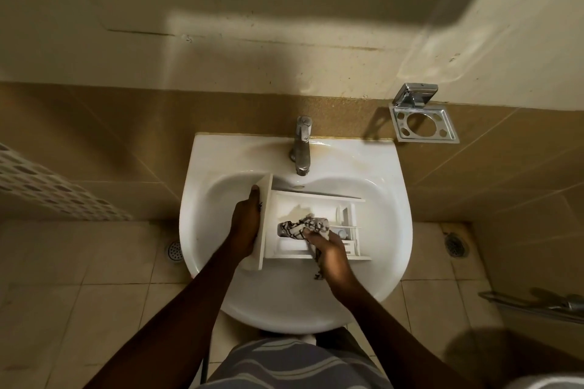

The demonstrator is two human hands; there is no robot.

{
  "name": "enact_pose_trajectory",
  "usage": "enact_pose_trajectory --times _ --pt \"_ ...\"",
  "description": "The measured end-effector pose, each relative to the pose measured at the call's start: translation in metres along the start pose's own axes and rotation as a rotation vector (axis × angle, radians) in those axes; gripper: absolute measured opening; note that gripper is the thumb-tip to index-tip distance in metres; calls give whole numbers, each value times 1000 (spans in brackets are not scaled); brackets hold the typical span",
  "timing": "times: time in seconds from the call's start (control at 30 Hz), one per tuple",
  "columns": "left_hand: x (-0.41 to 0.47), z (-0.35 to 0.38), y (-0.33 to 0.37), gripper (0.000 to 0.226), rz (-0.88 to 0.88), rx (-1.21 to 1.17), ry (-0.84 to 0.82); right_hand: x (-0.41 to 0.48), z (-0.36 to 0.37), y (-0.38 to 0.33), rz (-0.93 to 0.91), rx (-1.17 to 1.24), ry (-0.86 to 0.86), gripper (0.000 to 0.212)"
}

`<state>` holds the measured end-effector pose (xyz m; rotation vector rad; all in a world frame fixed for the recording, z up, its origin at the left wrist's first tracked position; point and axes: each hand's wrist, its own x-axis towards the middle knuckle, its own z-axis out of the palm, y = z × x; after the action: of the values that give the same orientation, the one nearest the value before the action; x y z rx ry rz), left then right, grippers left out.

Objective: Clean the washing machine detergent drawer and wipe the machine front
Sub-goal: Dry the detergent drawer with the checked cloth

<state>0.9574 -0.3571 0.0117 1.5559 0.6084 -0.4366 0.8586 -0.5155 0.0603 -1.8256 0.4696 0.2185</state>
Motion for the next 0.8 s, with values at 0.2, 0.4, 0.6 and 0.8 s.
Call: enact_pose_trajectory --times 0.2,0.4,0.6,0.8 --pt "1 0 2 60 -6 4 0 -18 3 41 -667 -768 -6 52" --pt "3 -1 4 58 -35 -5 -19 -10 -40 35 -472 -1003 39 45" --pt "0 0 4 55 -30 -27 -9 -2 -29 25 -296 -1040 111 50" --pt "-2 1 3 54 -17 -27 22 -9 23 9 -349 -831 -15 25"
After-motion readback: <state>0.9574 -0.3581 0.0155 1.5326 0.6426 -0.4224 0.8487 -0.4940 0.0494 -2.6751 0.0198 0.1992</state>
